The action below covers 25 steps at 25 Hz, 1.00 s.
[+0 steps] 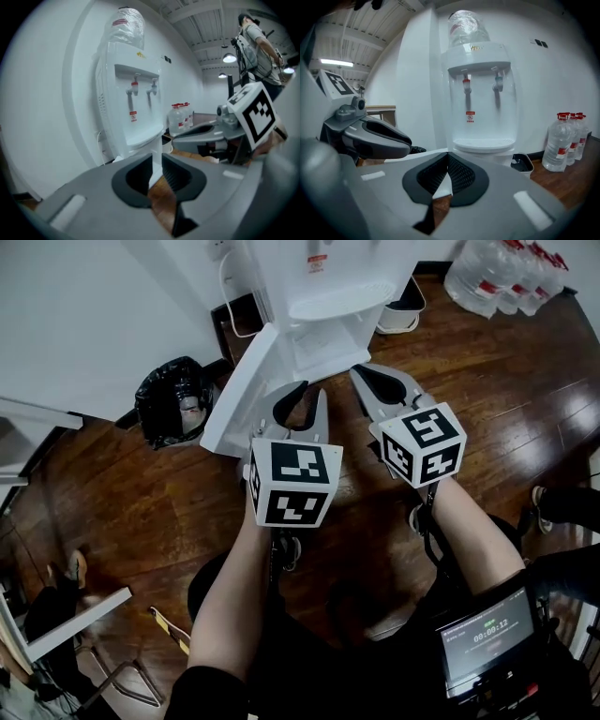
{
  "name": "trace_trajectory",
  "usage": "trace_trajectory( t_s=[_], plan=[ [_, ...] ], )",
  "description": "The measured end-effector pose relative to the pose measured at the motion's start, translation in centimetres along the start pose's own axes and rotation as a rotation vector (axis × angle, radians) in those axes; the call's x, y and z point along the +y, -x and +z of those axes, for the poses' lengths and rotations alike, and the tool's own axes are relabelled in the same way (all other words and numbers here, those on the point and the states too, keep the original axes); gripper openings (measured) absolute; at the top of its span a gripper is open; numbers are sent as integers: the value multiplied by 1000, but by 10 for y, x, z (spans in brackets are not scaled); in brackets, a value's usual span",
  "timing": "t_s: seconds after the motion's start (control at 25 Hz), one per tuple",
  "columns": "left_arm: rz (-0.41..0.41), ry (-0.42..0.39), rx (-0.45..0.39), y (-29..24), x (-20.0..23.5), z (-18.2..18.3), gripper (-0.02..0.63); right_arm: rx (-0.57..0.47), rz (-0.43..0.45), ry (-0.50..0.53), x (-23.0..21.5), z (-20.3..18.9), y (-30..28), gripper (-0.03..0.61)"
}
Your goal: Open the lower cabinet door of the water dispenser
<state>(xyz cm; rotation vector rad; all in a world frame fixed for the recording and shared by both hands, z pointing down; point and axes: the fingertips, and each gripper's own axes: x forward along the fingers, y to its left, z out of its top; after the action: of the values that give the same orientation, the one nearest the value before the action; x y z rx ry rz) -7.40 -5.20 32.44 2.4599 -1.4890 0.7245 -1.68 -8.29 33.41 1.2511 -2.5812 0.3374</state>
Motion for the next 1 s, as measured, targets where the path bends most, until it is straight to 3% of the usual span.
trace_trajectory(
  t_s=[0.2,0.4,0.56,0.84,1.0],
  plan=[
    [15,-34,-93,5,-21,17,83,-117,-12,0,3,20,29,5],
    [30,33,-197,10,-31,43,66,-180,-29,25,2,36,54,5],
    [43,-8,-275,9,-41,61,56,-211,-35,50,-4,46,68,5],
    [6,70,-311,-5,-53,79,57,-208,-67,61,-28,53,81,5],
    [-8,54,-342,-16,-68,86,57,-198,-99,11,-51,48,88,5]
  ],
)
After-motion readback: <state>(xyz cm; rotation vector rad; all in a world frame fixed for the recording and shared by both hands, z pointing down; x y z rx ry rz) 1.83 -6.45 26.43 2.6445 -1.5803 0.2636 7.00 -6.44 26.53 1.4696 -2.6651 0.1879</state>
